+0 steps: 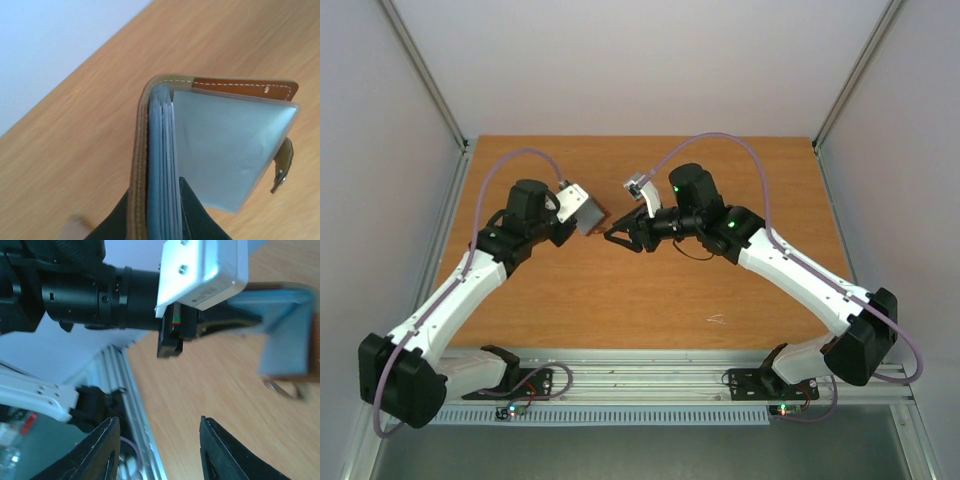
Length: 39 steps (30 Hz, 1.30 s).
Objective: Take the credit cards out of the card holder
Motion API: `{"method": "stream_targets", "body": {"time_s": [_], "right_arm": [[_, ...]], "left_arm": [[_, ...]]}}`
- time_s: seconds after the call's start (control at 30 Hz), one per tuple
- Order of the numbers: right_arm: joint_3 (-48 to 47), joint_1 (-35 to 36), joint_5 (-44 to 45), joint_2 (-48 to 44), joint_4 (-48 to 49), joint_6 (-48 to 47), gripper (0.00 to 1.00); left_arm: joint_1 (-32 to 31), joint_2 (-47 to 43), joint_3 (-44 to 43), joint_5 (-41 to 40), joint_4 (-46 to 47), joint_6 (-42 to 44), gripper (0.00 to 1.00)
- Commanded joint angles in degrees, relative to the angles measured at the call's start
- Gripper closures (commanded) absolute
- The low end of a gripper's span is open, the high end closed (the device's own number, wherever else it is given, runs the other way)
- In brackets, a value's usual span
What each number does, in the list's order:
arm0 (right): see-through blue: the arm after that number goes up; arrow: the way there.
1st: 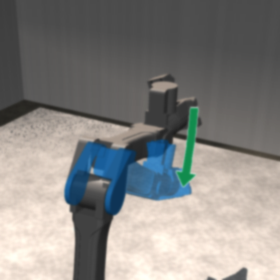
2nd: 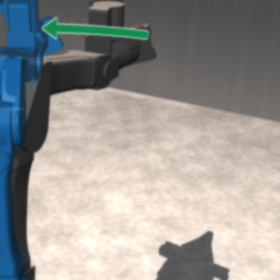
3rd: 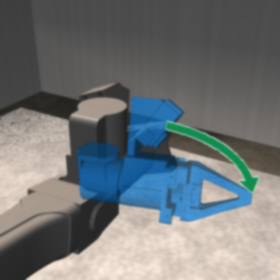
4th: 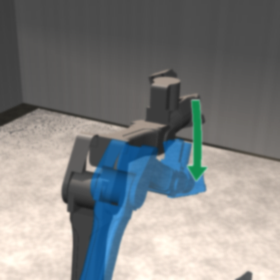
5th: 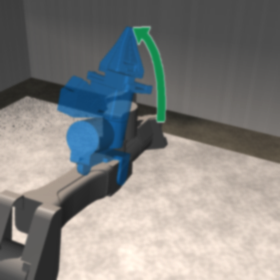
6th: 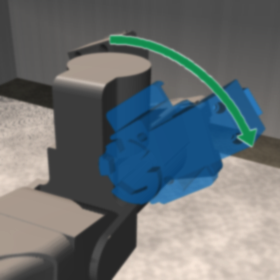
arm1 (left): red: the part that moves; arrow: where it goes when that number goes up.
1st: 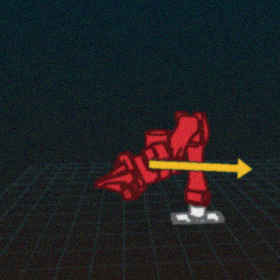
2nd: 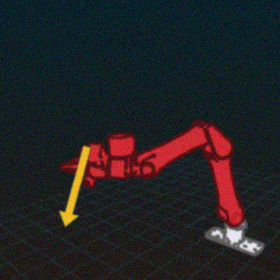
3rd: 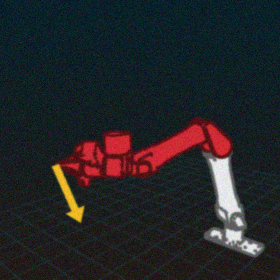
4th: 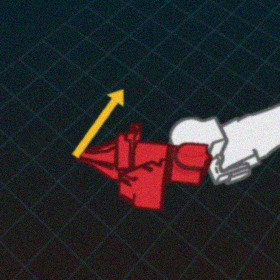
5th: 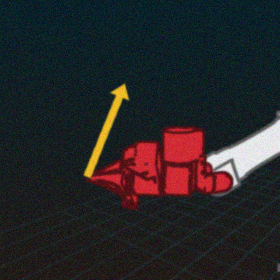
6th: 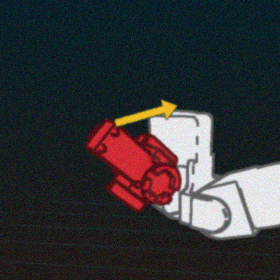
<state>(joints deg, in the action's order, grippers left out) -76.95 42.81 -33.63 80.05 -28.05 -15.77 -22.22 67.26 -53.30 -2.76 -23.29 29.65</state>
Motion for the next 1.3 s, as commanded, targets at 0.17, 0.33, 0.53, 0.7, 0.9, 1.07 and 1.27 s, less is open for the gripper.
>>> {"method": "stream_targets", "body": {"time_s": [0.17, 0.33, 0.53, 0.7, 0.9, 1.07, 1.27], "right_arm": [[4.81, -1.20, -9.26, 0.49, 27.87, 13.64, 0.60], [4.90, -4.95, -8.00, 1.73, 23.56, 15.26, 0.67], [4.09, -6.82, -1.94, -1.63, 10.98, 7.53, 0.69], [0.54, -7.53, -6.56, -1.56, 2.07, 0.63, 0.69], [-0.75, -7.48, -10.66, -1.79, -4.19, -5.96, 0.69], [-1.02, -7.61, -3.98, -4.00, -10.13, -8.16, 0.66], [-3.15, -7.56, -8.46, -4.31, -7.39, -5.97, 0.68]], "left_arm": [[0.88, -4.82, -4.43, 39.52, 2.54, -34.88, 1.00], [2.21, -7.60, -2.35, 51.27, 14.00, -41.49, 1.00], [3.83, -9.79, 0.25, 58.08, 22.10, -45.79, 1.00], [3.93, -10.08, 1.71, 60.65, 28.10, -47.85, 1.00], [4.01, -10.37, 2.99, 63.02, 34.80, -51.38, 1.00], [4.03, -10.44, 3.22, 61.03, 37.90, -53.12, 1.00], [3.86, -9.74, 3.55, 64.03, 39.88, -53.40, 1.00]]}}
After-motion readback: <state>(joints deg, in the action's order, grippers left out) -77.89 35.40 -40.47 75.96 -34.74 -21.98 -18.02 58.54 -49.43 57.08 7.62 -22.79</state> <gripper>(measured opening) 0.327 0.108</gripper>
